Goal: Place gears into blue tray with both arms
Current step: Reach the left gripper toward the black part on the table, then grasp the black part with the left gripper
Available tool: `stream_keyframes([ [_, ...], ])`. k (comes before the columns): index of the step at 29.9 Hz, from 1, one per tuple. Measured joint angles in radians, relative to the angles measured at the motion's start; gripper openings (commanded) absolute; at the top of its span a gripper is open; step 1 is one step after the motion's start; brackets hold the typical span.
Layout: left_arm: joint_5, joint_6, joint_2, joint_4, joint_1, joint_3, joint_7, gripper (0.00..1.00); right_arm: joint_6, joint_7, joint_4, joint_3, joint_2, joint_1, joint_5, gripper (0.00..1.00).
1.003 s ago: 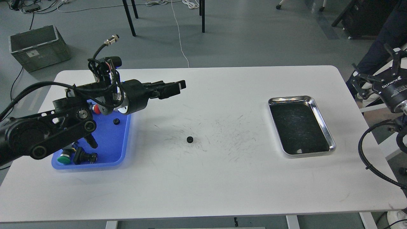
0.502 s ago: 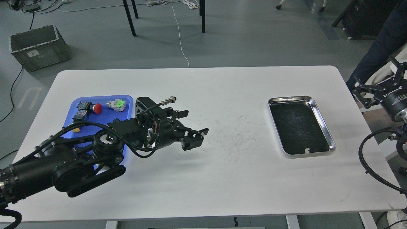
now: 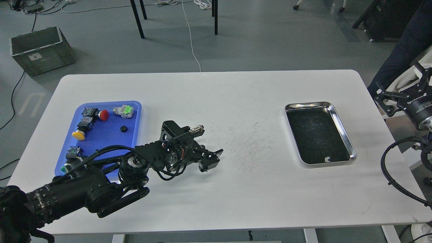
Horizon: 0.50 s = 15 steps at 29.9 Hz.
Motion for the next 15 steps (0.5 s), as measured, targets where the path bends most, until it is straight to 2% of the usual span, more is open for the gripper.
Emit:
stream_keyframes([
  [5, 0.0, 0.008, 0.0, 0.035, 0.001, 0.009, -0.002, 0.68, 0.0, 0.001, 0.003, 0.002, 0.0, 0.002, 0.0, 0.98],
  [9, 0.0, 0.014, 0.002, 0.05, 0.012, 0.01, -0.006, 0.4, 0.0, 0.001, 0.003, 0.002, 0.0, 0.003, 0.0, 0.98],
  [13, 0.0, 0.014, 0.005, 0.053, 0.02, 0.01, -0.005, 0.36, 0.0, 0.001, 0.003, 0.002, 0.0, 0.003, 0.0, 0.98],
  [15, 0.0, 0.014, 0.005, 0.055, 0.023, 0.01, -0.004, 0.27, 0.0, 0.001, 0.004, 0.002, 0.0, 0.004, 0.0, 0.98],
])
